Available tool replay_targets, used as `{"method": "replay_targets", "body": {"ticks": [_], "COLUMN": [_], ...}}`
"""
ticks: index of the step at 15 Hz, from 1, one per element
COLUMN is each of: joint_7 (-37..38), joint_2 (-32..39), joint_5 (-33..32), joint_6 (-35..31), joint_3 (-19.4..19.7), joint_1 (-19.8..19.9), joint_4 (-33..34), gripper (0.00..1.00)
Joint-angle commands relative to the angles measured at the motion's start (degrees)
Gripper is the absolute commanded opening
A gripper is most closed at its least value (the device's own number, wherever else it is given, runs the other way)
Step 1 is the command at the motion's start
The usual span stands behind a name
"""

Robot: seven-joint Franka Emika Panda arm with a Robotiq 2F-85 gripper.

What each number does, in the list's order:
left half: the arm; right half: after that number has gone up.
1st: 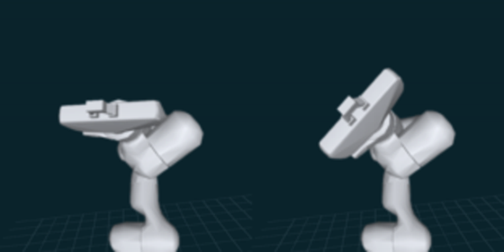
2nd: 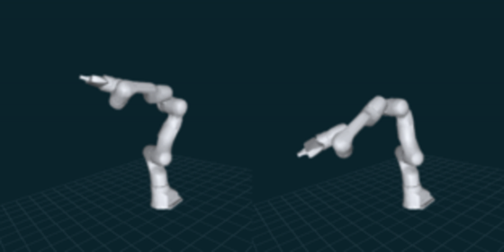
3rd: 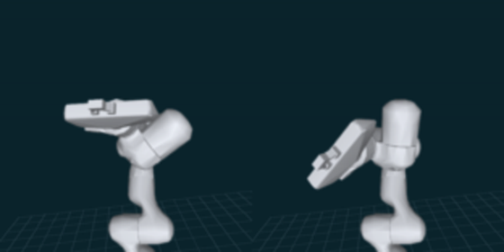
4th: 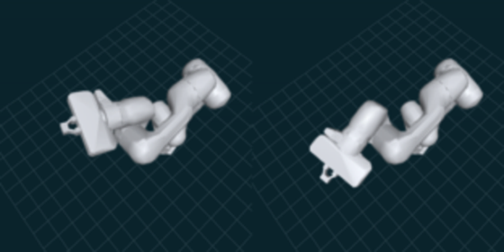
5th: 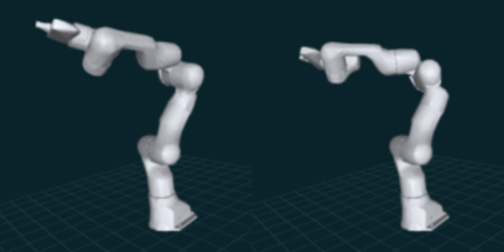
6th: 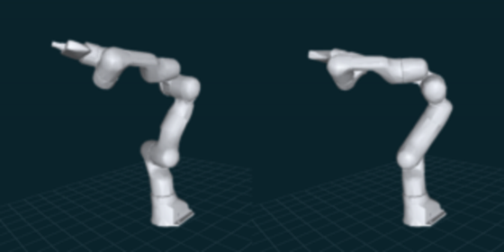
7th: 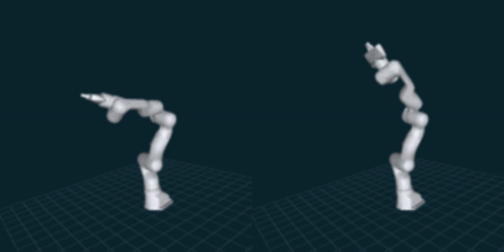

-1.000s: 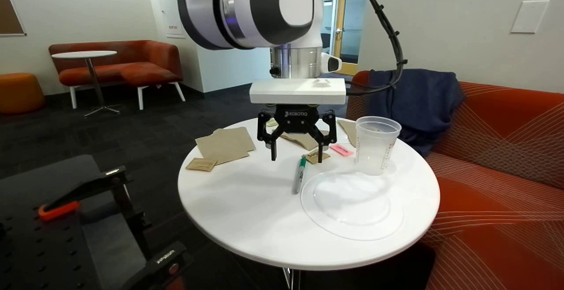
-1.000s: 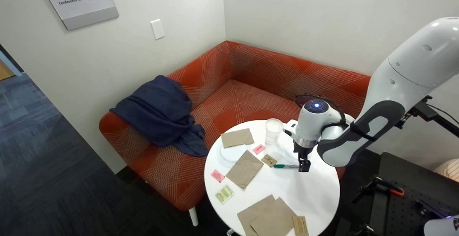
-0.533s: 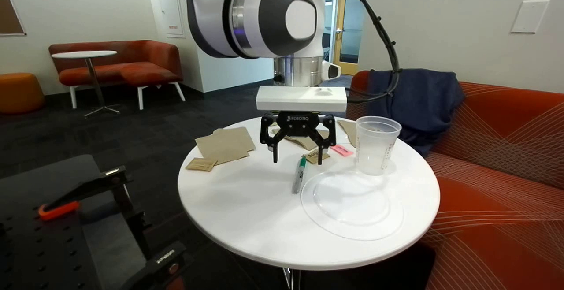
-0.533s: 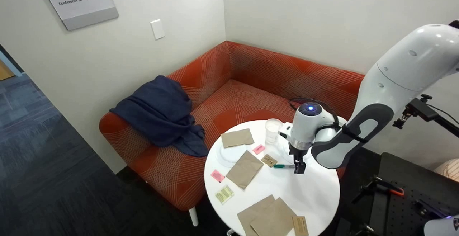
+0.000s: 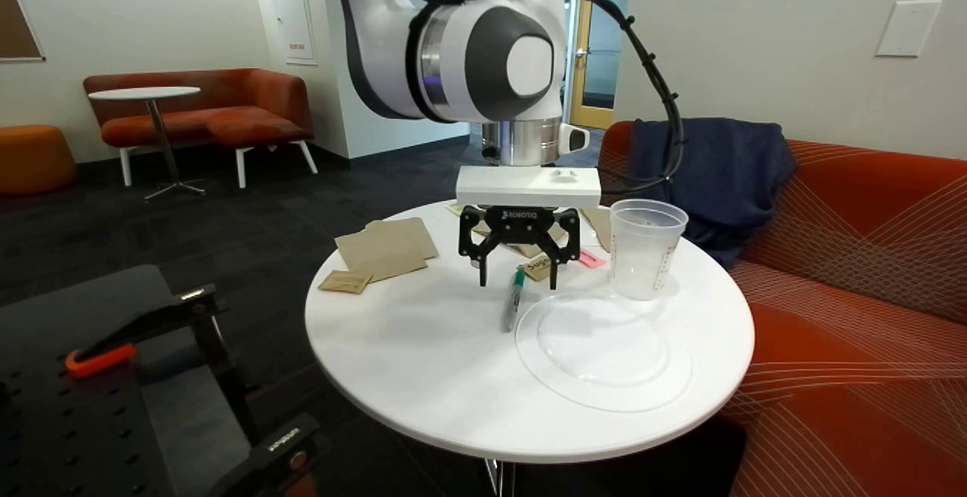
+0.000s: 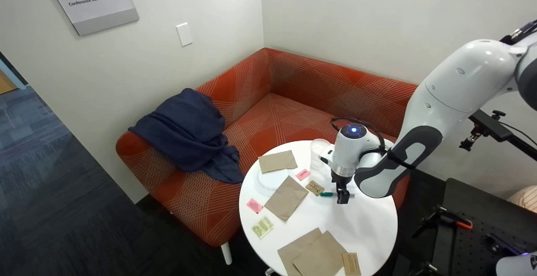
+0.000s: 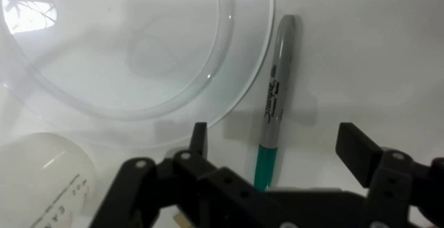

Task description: Put the marker in the cup

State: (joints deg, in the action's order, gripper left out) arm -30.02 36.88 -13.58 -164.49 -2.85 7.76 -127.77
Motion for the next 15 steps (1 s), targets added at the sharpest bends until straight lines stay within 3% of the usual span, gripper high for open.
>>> {"method": "replay_targets", "body": {"ticks": [1, 9, 11, 15], "joint_7": [-0.07, 0.01, 0.4, 2.18], "joint_2": [2.66, 4.77, 3.73, 0.16], "joint_5": [-0.78, -0.67, -0.27, 0.34], "joint_6": [-0.35, -0.12, 0.19, 1.97], "joint_3": [-1.26, -2.24, -2.55, -2.37], "joint_1": [0.93, 0.91, 1.07, 0.46], "joint_4": [3.28, 6.58, 5.85, 3.42], "gripper": [0.66, 0.04, 0.0, 0.04]}}
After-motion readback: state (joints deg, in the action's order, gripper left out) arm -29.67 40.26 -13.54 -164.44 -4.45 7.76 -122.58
